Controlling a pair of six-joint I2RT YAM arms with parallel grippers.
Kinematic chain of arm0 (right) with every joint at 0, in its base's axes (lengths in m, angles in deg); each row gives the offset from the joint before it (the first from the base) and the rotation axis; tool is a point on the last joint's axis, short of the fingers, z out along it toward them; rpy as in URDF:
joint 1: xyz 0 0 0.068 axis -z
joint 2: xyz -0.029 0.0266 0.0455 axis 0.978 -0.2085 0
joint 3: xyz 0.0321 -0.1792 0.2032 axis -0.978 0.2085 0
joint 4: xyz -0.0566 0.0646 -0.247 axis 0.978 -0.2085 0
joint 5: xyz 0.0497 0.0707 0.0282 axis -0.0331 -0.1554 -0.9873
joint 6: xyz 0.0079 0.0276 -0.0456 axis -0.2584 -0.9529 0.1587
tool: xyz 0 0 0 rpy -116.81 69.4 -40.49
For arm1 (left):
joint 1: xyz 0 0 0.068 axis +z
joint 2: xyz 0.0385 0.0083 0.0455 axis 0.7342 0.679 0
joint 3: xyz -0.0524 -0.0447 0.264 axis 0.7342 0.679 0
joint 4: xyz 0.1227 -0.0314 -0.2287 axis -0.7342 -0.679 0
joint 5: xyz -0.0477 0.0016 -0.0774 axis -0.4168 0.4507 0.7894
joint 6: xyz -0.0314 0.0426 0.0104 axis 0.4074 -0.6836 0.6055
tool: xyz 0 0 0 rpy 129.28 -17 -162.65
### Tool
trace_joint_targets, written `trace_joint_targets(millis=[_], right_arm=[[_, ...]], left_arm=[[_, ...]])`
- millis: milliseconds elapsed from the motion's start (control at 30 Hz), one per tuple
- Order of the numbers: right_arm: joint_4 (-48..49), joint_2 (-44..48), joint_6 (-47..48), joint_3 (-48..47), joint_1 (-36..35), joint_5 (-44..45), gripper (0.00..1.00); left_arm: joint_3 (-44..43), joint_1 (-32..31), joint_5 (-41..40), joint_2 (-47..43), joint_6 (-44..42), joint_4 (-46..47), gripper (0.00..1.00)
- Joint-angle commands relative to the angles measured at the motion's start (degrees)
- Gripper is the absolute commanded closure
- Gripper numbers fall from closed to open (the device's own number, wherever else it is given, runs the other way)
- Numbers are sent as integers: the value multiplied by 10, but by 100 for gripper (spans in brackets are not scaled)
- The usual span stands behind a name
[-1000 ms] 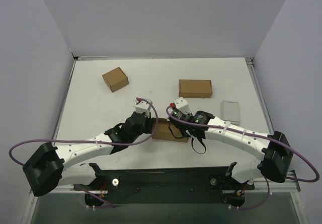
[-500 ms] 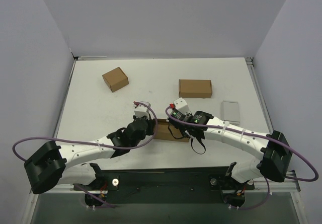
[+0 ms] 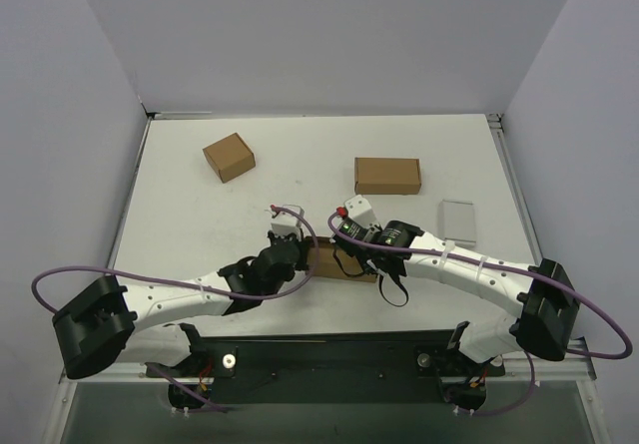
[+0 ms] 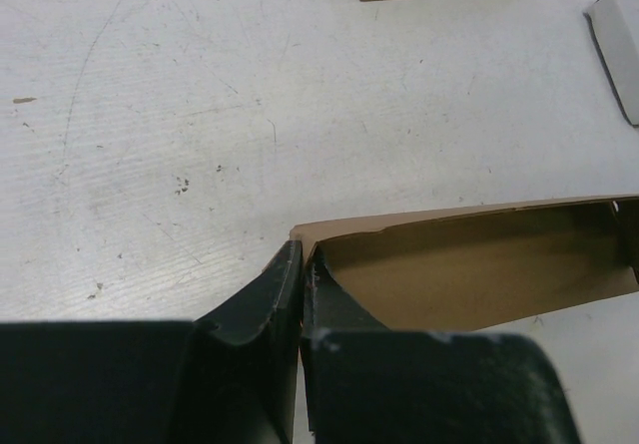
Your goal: Fold the paper box
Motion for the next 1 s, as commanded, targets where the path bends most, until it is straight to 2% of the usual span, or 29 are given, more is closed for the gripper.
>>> trace_joint_targets(millis=[0,433,967], right_arm=[[43,-2,-19,-9,-13,-21,100],[27,21,-21,-30,-4,-39,100],[-2,40,-47,39,7,-29,100]], left_arm=[[1,-40,56,32,-37,-122,100],[-23,-97,8,95,-46,-140,100],[-35,-98,-2,86,-35,-181,100]])
